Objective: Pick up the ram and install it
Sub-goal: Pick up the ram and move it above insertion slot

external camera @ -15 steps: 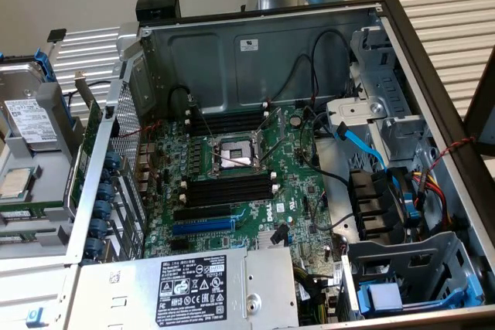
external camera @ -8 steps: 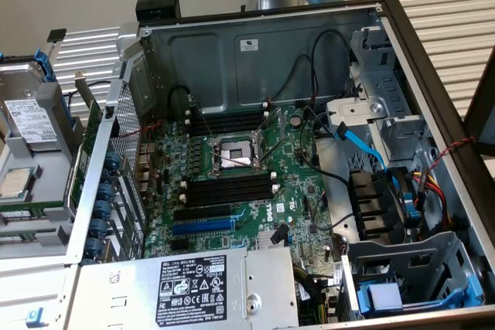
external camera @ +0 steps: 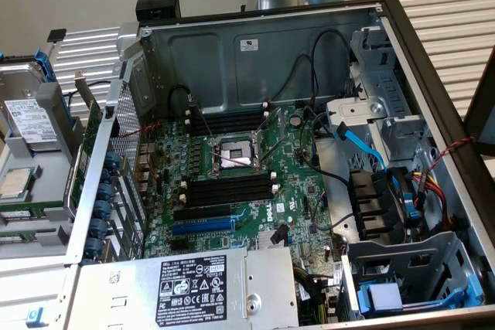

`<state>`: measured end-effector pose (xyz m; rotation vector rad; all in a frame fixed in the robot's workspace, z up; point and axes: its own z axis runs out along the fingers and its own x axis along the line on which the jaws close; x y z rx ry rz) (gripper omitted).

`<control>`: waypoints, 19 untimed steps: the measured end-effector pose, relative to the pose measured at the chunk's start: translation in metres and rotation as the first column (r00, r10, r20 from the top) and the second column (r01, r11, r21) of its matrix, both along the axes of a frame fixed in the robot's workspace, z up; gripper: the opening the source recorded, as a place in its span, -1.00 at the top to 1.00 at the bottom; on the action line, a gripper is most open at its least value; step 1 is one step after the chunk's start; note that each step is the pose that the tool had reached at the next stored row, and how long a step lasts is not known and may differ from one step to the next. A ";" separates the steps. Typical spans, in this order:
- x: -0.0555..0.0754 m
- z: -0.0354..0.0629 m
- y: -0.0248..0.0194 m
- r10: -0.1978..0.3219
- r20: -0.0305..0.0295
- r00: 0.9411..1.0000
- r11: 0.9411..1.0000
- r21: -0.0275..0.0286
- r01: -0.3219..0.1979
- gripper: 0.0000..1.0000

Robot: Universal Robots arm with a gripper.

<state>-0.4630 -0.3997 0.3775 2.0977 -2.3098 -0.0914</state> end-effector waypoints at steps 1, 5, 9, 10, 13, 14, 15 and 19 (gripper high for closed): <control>0.000 0.0000 0.0000 0.018 0.000 1.000 1.000 0.000 -0.018 0.79; 0.000 -0.0002 0.0000 0.091 -0.001 0.996 0.996 0.000 -0.091 0.79; 0.000 -0.0002 0.0000 0.141 -0.001 0.990 0.990 0.000 -0.141 0.79; 0.000 -0.0004 0.0001 0.141 -0.001 0.990 0.990 -0.002 -0.141 0.79; 0.000 -0.0010 0.0001 0.140 -0.003 0.990 0.990 -0.013 -0.140 0.79; 0.000 -0.0013 0.0001 0.139 -0.002 0.990 0.990 -0.016 -0.139 0.79; 0.000 -0.0013 0.0000 0.140 0.000 0.990 0.990 -0.017 -0.140 0.79; 0.000 -0.0019 0.0001 0.140 0.040 0.989 0.990 -0.023 -0.139 0.79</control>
